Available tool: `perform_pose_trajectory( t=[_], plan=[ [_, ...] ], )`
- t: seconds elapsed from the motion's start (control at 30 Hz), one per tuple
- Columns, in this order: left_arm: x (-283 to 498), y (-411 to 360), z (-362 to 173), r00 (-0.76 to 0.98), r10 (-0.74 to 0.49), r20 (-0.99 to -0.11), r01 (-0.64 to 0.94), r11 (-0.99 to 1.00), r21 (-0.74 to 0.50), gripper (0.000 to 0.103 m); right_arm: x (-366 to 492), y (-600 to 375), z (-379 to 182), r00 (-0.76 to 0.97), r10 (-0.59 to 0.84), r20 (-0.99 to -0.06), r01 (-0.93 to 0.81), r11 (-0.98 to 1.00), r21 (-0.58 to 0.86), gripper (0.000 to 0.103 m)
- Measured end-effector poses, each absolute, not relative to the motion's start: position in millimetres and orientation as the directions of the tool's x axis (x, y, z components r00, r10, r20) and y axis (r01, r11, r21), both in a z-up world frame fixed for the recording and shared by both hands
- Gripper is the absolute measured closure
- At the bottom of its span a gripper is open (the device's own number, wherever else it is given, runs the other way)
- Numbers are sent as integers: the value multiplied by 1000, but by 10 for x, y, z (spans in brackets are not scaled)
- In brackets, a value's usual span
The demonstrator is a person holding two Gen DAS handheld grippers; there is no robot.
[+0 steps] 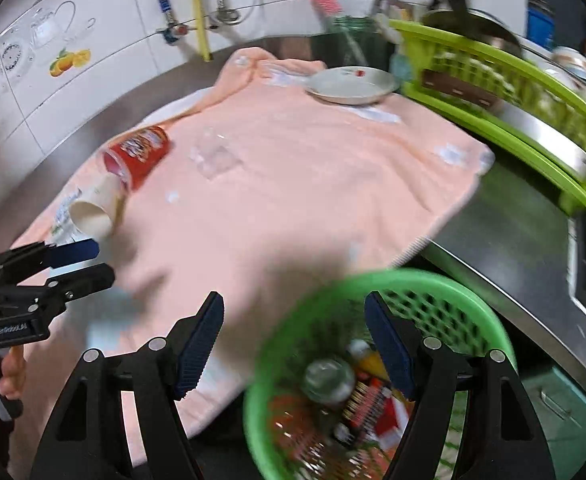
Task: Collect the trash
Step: 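Grasp the white paper cup with the left gripper while the right gripper grasps the clear plastic cup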
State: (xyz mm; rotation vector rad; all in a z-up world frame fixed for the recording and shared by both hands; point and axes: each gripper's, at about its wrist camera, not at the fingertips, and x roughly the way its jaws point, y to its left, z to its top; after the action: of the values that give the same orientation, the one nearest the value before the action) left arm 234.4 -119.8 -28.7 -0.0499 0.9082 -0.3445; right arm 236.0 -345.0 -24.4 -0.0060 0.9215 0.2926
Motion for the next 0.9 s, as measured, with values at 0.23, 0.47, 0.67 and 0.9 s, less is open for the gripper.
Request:
perform_pose_trajectory(
  t=[0.23, 0.47, 0.67, 0.9],
  plan=[
    [2660, -403, -66, 633, -201, -748, 92, 978, -185, 31, 2827, -2938, -206, 542, 287, -790, -278, 948, 153, 33],
    [3094, 100, -117, 607, -163, -778, -43, 970, -237, 31, 3373, -2642, -194, 519, 341, -784, -232, 939, 255, 33],
    [3369, 215, -346, 553, -169, -816, -78, 964, -252, 31, 3819, -2487, -282, 498, 363, -788, -161, 931, 328, 33],
    [3495, 293, -448, 529, -190, -827, -91, 956, -278, 31, 4213, -2361, -443, 464, 400, -790, -73, 906, 416, 33]
  ],
)
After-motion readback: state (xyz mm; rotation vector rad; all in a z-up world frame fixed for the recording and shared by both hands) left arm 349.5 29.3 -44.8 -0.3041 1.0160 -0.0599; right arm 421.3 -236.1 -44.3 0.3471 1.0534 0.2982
